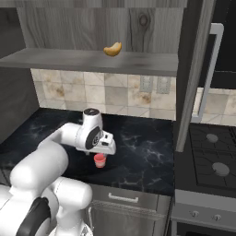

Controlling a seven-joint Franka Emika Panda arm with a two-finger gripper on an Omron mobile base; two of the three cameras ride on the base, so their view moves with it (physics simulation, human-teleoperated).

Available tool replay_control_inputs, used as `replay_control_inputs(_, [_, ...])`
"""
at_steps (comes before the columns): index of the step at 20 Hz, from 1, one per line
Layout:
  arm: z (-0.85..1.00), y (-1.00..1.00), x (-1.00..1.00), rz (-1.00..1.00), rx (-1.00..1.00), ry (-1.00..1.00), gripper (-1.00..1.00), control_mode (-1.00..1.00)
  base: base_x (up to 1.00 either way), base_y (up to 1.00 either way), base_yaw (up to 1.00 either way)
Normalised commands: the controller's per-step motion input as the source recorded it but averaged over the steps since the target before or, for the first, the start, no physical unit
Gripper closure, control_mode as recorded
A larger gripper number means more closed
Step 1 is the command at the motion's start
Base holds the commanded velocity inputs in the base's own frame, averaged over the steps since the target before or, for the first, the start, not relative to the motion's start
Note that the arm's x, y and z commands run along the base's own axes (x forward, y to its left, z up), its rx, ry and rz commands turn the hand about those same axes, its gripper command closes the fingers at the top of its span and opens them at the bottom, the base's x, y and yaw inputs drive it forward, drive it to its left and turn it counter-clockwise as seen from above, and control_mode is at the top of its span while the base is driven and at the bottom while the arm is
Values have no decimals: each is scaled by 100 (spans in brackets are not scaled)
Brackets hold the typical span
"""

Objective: Pick the jam and cereal from the counter and place them in the cabinets closest to them.

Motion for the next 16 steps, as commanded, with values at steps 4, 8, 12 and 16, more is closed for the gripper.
replay_control_inputs(4, [-21, -5, 13, 0, 0, 0, -100, -100, 0, 0, 0])
replay_control_inputs(8, [-19, -2, 15, 0, 0, 0, -100, -100, 0, 0, 0])
replay_control_inputs(12, [-18, 0, 17, 0, 0, 0, -100, -100, 0, 0, 0])
replay_control_inputs(16, [-17, -1, 13, 0, 0, 0, -100, -100, 0, 0, 0])
